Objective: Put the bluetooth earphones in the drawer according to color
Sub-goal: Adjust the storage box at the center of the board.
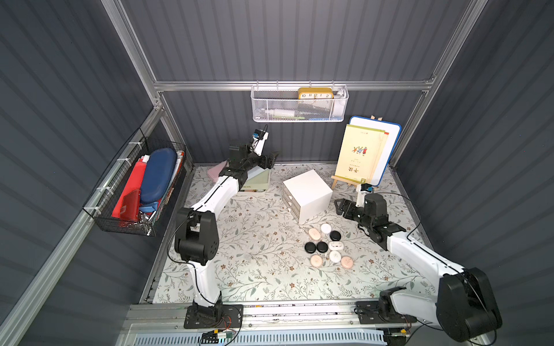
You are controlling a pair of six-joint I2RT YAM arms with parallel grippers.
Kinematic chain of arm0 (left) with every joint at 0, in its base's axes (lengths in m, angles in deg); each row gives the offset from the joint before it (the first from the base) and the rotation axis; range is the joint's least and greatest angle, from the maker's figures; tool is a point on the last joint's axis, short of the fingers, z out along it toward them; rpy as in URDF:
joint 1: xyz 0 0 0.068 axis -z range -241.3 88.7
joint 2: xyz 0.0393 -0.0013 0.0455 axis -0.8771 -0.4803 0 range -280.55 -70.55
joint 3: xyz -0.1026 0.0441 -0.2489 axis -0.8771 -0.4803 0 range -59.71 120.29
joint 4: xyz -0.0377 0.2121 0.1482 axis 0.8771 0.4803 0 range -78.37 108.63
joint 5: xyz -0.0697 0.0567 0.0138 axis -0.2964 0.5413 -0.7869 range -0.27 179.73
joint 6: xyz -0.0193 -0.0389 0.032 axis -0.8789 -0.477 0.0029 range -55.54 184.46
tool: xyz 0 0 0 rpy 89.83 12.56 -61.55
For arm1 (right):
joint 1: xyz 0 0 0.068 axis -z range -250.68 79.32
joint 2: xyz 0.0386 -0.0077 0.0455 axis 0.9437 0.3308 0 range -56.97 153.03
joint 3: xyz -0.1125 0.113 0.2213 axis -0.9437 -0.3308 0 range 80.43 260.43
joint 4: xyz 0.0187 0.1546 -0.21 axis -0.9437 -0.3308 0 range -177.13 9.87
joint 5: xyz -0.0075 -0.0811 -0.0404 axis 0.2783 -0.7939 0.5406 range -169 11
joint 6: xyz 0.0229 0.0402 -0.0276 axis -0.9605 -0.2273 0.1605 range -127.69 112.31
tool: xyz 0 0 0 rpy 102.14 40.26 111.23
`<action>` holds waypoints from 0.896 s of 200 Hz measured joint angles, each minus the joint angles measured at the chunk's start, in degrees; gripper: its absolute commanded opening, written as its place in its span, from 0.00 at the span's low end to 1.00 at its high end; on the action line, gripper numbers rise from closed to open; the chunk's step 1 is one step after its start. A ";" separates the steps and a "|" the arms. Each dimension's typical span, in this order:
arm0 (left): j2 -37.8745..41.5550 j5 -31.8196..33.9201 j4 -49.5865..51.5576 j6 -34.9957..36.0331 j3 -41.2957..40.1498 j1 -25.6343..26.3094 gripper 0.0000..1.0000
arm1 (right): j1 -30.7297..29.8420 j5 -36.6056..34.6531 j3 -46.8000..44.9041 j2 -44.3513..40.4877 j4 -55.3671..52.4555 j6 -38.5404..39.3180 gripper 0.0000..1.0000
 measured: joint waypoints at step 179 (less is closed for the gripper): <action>-13.22 -16.02 20.61 7.76 13.94 2.60 0.57 | -2.23 4.26 3.80 11.63 10.03 -11.61 0.86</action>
